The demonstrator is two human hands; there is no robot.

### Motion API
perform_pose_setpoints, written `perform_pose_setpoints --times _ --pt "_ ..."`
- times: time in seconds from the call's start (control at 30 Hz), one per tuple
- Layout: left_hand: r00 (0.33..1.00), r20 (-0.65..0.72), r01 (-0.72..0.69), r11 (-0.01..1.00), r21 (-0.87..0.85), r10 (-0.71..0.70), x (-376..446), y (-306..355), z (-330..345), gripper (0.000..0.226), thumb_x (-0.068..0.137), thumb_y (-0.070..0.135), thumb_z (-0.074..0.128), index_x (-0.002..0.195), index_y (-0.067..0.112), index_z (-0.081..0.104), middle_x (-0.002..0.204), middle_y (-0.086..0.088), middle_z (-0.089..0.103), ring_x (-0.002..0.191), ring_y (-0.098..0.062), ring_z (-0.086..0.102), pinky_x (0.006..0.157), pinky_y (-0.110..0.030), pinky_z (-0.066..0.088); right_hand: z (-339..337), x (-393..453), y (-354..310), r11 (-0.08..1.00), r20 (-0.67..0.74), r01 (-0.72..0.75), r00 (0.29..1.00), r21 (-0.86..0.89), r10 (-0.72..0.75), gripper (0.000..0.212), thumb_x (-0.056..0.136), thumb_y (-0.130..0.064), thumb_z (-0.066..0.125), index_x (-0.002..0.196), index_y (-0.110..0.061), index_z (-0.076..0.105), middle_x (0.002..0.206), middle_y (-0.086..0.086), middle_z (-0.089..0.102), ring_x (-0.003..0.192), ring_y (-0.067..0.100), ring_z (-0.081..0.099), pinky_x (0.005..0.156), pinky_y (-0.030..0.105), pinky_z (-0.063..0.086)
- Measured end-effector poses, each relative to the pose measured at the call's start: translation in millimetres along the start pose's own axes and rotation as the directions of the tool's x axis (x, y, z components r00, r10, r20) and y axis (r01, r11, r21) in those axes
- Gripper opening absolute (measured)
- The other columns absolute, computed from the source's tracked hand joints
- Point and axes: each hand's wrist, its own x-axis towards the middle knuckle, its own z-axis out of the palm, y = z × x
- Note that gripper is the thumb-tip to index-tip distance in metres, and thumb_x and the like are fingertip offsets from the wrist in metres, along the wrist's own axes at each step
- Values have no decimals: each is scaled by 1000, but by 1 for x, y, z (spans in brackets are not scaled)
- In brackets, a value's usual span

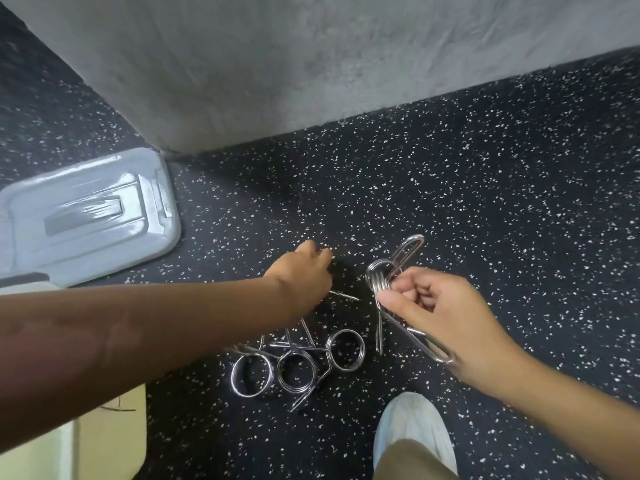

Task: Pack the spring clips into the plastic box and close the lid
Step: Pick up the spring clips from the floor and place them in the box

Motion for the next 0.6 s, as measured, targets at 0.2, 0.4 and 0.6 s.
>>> perform_pose_setpoints --times 0.2,0.4,0.6 --pt "986 149 71 997 2 -71 -11 -19 15 40 103 33 56 137 14 57 140 -9 49 129 -30 44 79 -34 50 9 -4 -6 1000 3 4 1000 -18 -4 8 85 -23 76 84 -16 72 74 9 63 68 8 55 68 26 52" --pt "998 55 46 989 -141 -39 -51 -53 1 45 104 45 40 120 11 64 118 -11 69 114 -31 65 88 -44 59 21 -10 -20 997 -3 33 999 -66 -33 10 86 -24 75 86 -14 72 88 19 68 67 10 59 69 18 51" --pt "981 -166 31 924 -380 -101 -136 -93 -12 39 105 43 40 108 15 67 90 4 66 84 -13 67 76 -21 56 41 -14 -38 995 35 89 996 -50 -87 9 89 -20 72 89 -11 71 91 19 69 84 29 63 74 28 52"
